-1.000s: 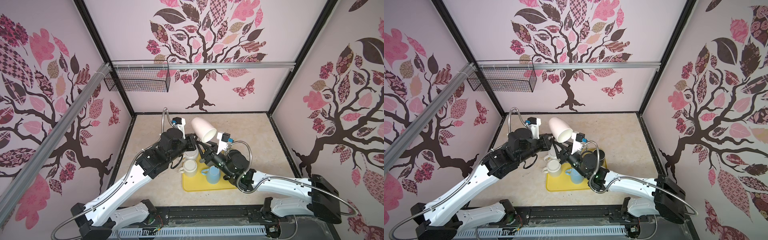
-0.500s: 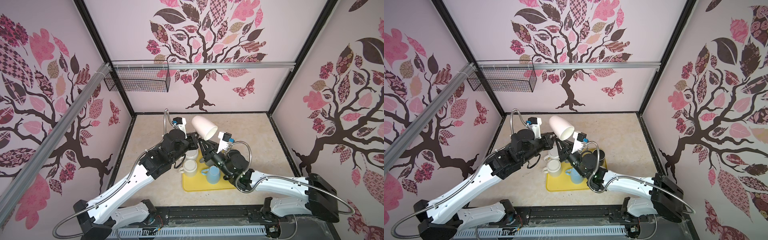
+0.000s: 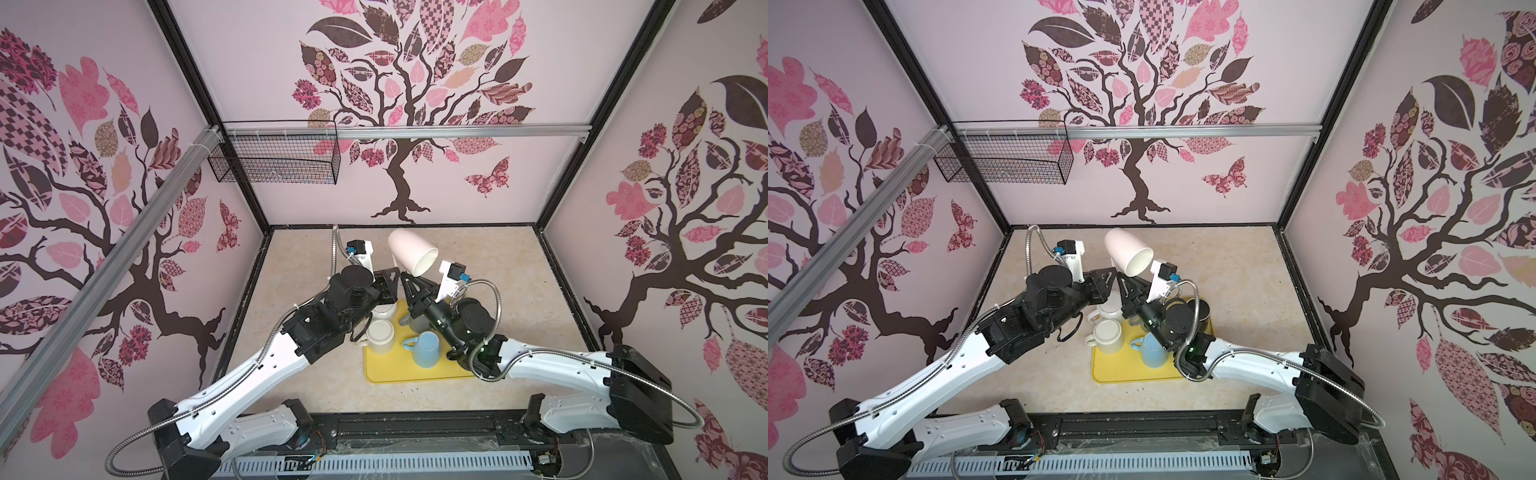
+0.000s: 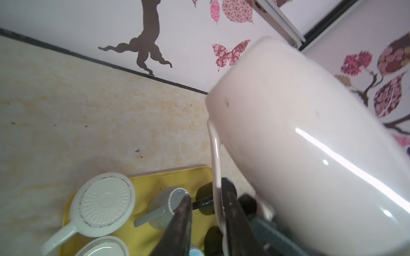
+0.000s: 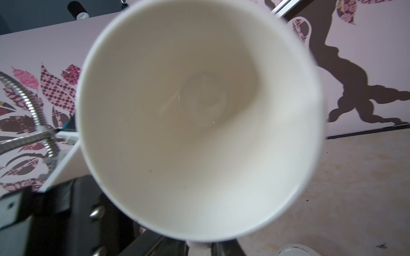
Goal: Turn the mug right side up
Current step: Place the mug at the top-right of the table.
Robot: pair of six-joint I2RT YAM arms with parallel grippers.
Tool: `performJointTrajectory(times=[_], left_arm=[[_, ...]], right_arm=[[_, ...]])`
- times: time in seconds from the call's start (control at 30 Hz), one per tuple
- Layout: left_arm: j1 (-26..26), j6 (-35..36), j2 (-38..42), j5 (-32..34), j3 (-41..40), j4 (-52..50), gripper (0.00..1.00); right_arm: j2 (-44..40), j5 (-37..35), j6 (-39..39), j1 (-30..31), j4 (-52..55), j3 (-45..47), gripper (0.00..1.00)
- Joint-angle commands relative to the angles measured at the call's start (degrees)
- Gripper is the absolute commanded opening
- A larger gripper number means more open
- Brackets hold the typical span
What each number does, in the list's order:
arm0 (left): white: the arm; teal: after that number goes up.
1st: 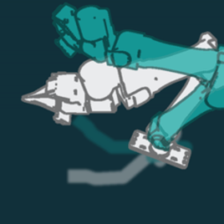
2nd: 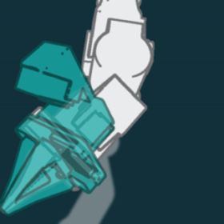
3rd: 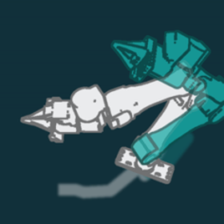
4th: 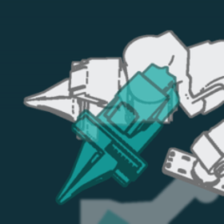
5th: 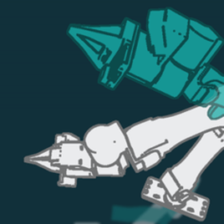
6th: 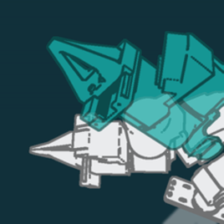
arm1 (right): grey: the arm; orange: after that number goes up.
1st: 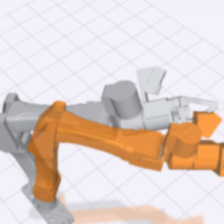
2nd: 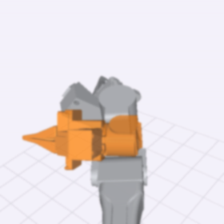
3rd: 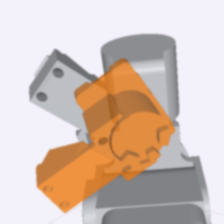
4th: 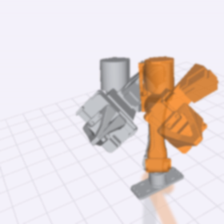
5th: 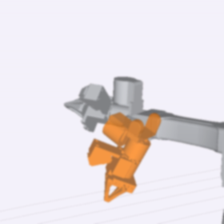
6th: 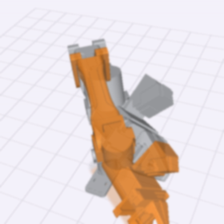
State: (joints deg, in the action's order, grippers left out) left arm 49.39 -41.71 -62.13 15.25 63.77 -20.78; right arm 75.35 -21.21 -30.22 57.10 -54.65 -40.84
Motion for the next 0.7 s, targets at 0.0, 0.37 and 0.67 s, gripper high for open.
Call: performJointTrajectory(times=[0.0, 0.37, 0.67], left_arm=[[0.62, 2.54, 1.40, 0.96, -1.64, 0.11, 0.47], [-1.79, 5.05, 4.92, 5.25, -2.65, -2.72, 0.98], [-6.47, 12.26, 11.92, 11.17, -2.09, -10.56, 0.98]], right_arm=[[-0.12, -2.43, 0.84, -1.07, -3.79, -1.52, 0.00], [-3.10, 1.53, 0.27, -4.44, 6.93, -3.48, 0.00], [-6.92, 9.66, 5.45, -13.75, 46.47, -20.81, 0.00]])
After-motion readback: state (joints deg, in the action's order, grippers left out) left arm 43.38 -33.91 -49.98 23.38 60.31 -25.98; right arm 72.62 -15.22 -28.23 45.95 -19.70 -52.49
